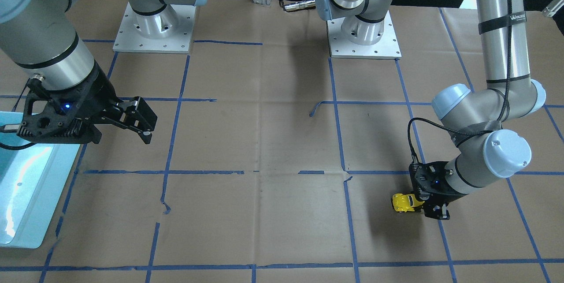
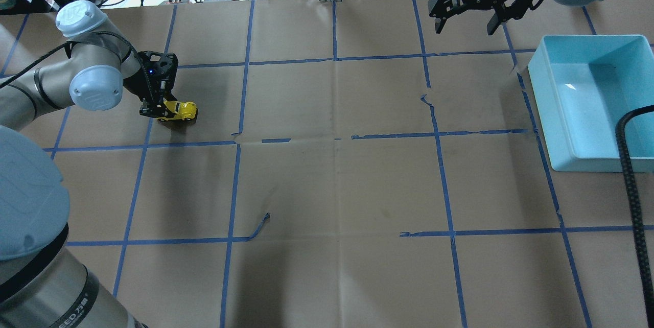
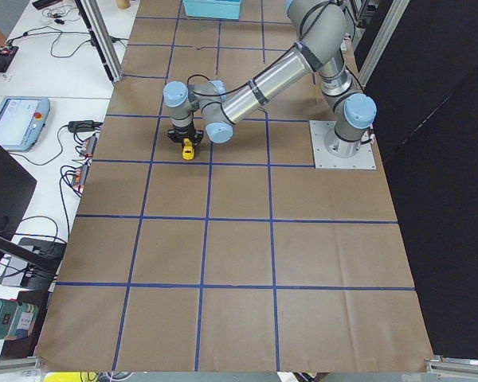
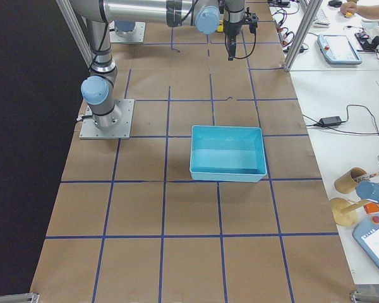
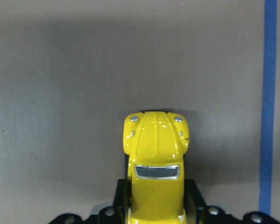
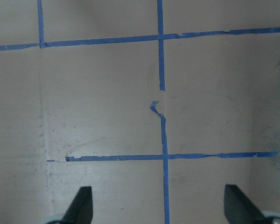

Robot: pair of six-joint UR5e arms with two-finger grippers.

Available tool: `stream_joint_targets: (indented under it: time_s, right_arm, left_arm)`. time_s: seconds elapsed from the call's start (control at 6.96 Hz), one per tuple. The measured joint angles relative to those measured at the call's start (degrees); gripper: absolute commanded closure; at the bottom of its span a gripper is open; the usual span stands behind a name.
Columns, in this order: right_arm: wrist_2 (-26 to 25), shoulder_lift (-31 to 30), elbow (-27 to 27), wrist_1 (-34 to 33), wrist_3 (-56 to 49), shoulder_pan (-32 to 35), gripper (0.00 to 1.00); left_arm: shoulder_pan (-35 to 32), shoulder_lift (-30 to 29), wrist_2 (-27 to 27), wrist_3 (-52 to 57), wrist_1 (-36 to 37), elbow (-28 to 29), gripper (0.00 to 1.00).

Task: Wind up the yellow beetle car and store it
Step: 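Keep pulling the car backward against the table with the left gripper, then open the left gripper to release the car and lift away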

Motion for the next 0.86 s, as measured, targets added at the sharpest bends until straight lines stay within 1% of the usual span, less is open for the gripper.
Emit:
stream_joint_targets:
  time_s: [0.29,0.43,0.57,0.86]
  right_arm:
    - [0.2,0.1,0.1,0.1,0.0,0.0,0.00]
    - [0.3,0.2,0.1,0.0,0.0,0.0,0.00]
    - [0.3,0.3,0.1,0.0,0.0,0.0,0.00]
    - [0.4,0.5,0.1,0.0,0.0,0.0,0.00]
  left_arm:
    - [0.5,-0.1,-0.1,0.0,-0.1,0.0,0.99]
    - [0.5,-0.1,0.0,0.0,-0.1,0.0,0.19]
    - [0.5,-0.2,0.1,-0.1,-0.1,0.0,0.00]
    - [0.2,0.4,0.3,-0.8,-1.0,0.8,0.00]
